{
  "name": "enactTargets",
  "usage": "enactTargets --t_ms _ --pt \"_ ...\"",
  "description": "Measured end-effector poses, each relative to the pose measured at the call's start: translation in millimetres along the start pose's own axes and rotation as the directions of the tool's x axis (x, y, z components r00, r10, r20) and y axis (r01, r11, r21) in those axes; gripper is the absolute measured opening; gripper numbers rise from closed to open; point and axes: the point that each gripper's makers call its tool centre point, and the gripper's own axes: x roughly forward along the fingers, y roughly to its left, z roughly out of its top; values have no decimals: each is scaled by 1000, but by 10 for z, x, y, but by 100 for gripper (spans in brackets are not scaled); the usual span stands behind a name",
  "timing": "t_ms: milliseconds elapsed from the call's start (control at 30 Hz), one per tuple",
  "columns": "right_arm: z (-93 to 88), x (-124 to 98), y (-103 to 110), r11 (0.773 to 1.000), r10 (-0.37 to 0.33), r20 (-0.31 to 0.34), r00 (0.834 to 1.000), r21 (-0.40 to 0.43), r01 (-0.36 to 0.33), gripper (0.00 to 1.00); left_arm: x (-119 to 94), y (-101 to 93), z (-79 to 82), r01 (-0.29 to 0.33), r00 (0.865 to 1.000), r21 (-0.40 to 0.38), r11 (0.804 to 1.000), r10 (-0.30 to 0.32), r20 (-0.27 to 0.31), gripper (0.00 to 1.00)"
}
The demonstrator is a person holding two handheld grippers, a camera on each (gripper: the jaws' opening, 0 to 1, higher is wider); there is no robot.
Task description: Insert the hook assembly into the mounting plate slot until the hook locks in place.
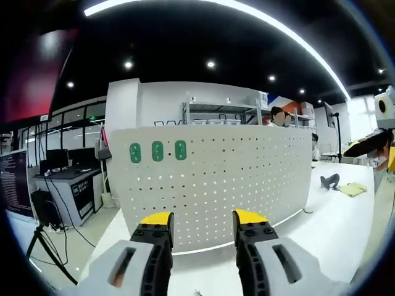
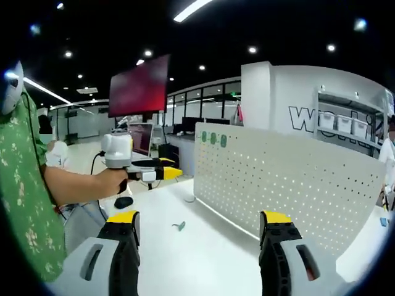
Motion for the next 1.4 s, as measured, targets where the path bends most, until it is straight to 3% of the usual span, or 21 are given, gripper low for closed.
enactTargets --t_ms 567,1400 --pt "-432 237 -47 999 11 -78 997 44 -8 80 -212 48 -513 -23 995 -35 999 20 -95 39" --pt "-805 762 196 995 82 -151 985 64 -73 74 -344 135 -626 -31 994 -47 998 25 -108 37"
